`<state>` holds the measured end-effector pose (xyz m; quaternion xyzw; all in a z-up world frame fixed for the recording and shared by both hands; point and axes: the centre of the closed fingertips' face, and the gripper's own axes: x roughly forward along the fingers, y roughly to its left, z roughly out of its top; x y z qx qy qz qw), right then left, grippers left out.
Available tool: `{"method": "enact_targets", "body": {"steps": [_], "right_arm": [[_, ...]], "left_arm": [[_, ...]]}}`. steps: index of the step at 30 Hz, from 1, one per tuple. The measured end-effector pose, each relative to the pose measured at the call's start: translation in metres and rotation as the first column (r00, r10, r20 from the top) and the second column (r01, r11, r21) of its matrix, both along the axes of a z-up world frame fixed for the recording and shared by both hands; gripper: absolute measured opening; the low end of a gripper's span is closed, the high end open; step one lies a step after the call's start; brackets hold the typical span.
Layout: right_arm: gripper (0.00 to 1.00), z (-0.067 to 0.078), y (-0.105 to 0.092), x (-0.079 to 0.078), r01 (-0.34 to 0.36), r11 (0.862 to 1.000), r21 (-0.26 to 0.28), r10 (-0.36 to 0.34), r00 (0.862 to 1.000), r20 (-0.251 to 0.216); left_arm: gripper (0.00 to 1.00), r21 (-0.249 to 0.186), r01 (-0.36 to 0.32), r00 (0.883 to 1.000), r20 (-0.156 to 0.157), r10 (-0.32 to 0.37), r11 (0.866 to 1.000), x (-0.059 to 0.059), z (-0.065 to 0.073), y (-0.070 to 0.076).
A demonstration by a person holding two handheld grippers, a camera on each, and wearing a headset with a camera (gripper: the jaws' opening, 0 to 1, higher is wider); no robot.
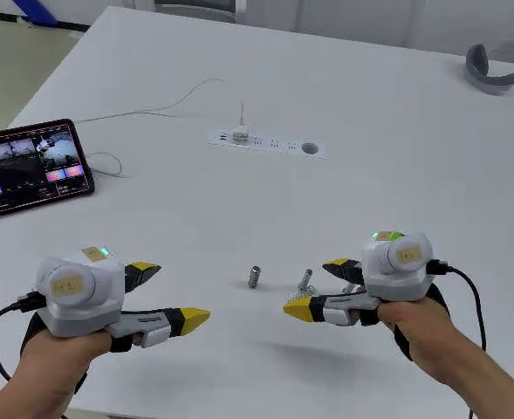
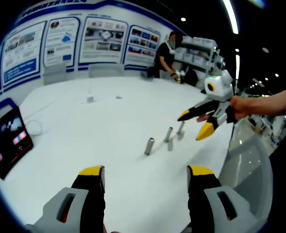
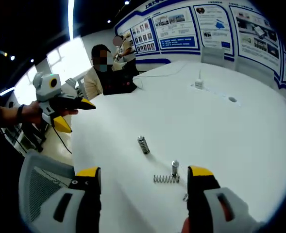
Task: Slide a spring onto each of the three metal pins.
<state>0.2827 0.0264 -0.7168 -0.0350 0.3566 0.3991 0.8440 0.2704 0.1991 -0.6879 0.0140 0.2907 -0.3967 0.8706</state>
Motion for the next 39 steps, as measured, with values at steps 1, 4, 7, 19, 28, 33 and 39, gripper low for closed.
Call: {"method": "enact_targets", "body": {"steps": [1,4,7,19,28,33,39], "right_arm": [[0.75,0.0,-0.003,-0.003,0.003,1.0,0.0,-0.003,1.0,0.0],[0.75,-0.001,-0.011,-0.005,0.023,1.0,0.003,-0.023,1.0,-0.001],[0.75,-0.001,-0.019,-0.009,0.042,0.999,0.005,-0.042,0.999,-0.001],[0.76,-0.004,-0.05,-0.023,0.106,0.994,0.005,-0.106,0.994,-0.008],[0.77,-0.005,-0.069,-0.033,0.151,0.988,0.012,-0.151,0.988,-0.016],[0.77,-0.01,-0.078,-0.038,0.168,0.986,0.011,-0.168,0.985,-0.024],[0.79,-0.01,-0.086,-0.044,0.187,0.982,0.015,-0.186,0.982,-0.031]], "left_arm": [[0.7,0.0,0.002,1.0,-0.001,-0.002,1.0,0.001,-0.001,-0.001],[0.71,-0.001,0.007,1.0,-0.003,-0.007,1.0,0.001,-0.001,-0.006],[0.71,0.001,0.015,1.0,-0.005,-0.015,1.0,0.0,-0.002,-0.011],[0.71,-0.002,0.047,0.999,-0.006,-0.047,0.999,-0.001,-0.001,-0.032],[0.72,0.003,0.082,0.997,-0.004,-0.082,0.997,0.0,-0.002,-0.048],[0.72,0.0,0.1,0.995,-0.007,-0.1,0.995,-0.001,-0.003,-0.058],[0.72,0.004,0.126,0.992,-0.011,-0.126,0.992,-0.003,-0.006,-0.069]]}}
